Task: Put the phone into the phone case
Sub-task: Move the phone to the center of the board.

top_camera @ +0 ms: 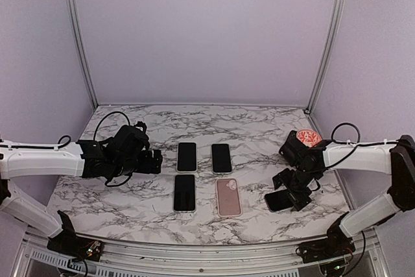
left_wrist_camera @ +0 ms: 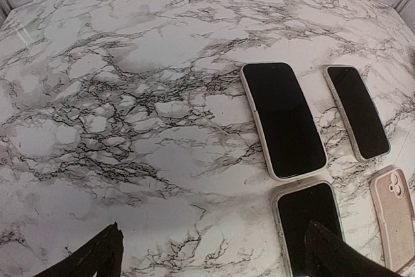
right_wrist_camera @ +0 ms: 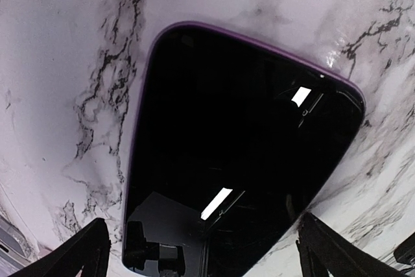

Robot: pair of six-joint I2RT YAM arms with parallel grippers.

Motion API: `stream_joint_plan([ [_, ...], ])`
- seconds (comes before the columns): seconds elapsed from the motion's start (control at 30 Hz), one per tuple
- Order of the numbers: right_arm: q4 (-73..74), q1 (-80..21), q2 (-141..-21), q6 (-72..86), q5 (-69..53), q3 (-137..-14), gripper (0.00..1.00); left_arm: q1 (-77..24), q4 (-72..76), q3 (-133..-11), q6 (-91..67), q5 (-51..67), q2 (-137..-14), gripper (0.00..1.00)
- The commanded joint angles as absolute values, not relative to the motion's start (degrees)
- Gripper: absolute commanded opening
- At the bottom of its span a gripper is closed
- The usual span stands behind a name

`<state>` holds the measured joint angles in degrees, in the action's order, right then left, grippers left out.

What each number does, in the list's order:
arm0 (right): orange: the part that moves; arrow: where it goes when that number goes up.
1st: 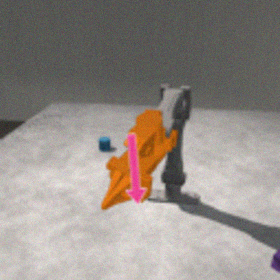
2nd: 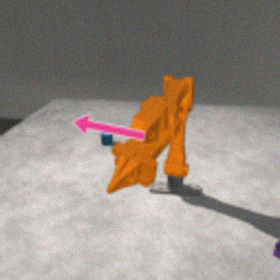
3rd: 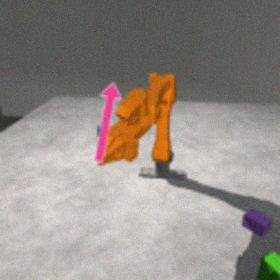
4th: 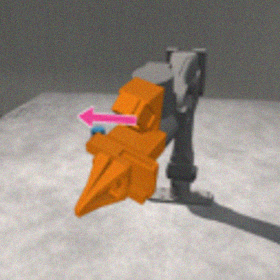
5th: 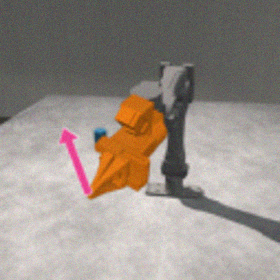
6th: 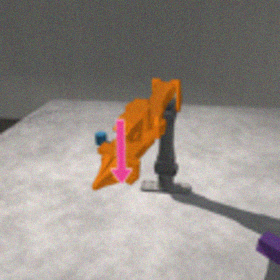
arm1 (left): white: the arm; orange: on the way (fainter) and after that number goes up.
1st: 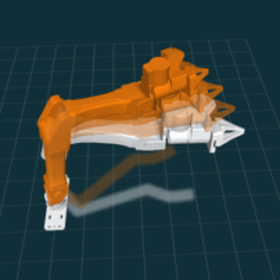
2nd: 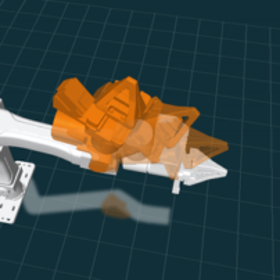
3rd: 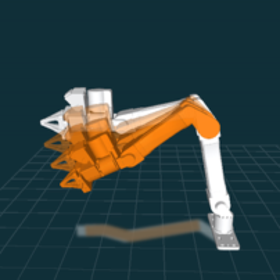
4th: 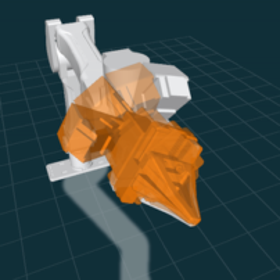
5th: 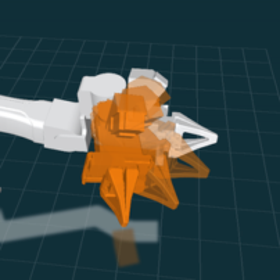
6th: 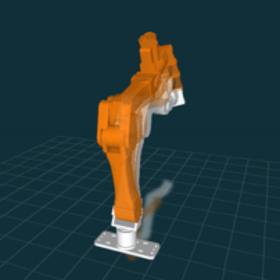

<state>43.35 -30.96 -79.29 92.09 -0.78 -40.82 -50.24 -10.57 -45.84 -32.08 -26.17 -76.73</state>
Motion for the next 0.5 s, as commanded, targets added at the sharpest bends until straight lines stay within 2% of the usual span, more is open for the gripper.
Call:
stream_joint_plan([
  [0.0, 42.1, -31.4, -81.6, 91.3, -0.3, -41.3, 0.98, -49.9, -9.9, -46.8, -31.5, -25.9, -77.6, 0.99],
  [0.1, 44.4, -31.3, -82.8, 88.4, 2.9, -43.0, 0.92, -49.9, -9.9, -46.9, -31.4, -25.9, -77.7, 0.99],
  [0.23, 47.3, -31.4, -86.3, 81.1, 6.3, -46.8, 0.89, -50.0, -9.9, -47.0, -31.2, -25.9, -77.7, 0.99],
  [0.37, 44.7, -31.7, -90.8, 69.5, 6.8, -49.4, 0.74, -49.9, -9.9, -46.9, -31.2, -26.1, -77.7, 0.99],
  [0.47, 41.3, -33.4, -94.2, 63.7, 3.9, -50.3, 0.7, -49.9, -9.9, -46.8, -31.2, -26.0, -77.6, 0.99],
])
